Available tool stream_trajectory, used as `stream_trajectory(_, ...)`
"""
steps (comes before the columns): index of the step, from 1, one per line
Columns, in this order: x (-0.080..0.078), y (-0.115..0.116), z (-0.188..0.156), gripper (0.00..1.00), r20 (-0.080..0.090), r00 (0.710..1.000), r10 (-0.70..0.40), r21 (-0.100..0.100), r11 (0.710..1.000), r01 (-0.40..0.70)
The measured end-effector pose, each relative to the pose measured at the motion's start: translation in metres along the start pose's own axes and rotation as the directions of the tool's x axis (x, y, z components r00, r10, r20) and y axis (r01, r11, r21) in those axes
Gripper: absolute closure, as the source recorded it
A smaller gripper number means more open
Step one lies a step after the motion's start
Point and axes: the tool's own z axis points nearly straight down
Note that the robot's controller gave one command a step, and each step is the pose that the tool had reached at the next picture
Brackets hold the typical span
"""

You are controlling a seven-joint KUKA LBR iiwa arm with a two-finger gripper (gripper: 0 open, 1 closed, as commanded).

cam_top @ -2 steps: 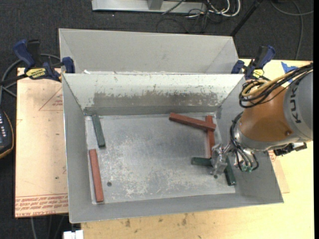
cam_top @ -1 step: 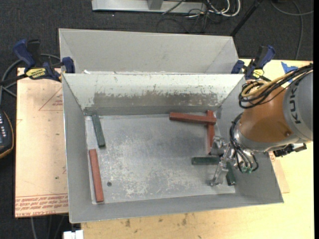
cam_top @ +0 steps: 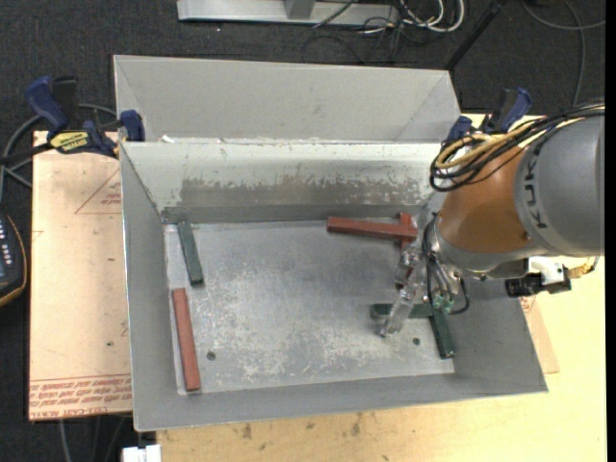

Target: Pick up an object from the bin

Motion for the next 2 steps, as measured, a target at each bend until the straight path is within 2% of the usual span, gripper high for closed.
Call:
stream_trajectory(1, 0.0, -0.001, 0.0, 1.0, -0.002, 1.0, 0.002, 0.001, 1.0, -0.002)
stream_trajectory(2, 0.005, 0.004, -0.152, 1.0, 0.006, 0.999, -0.049, -0.001, 0.999, 0.049)
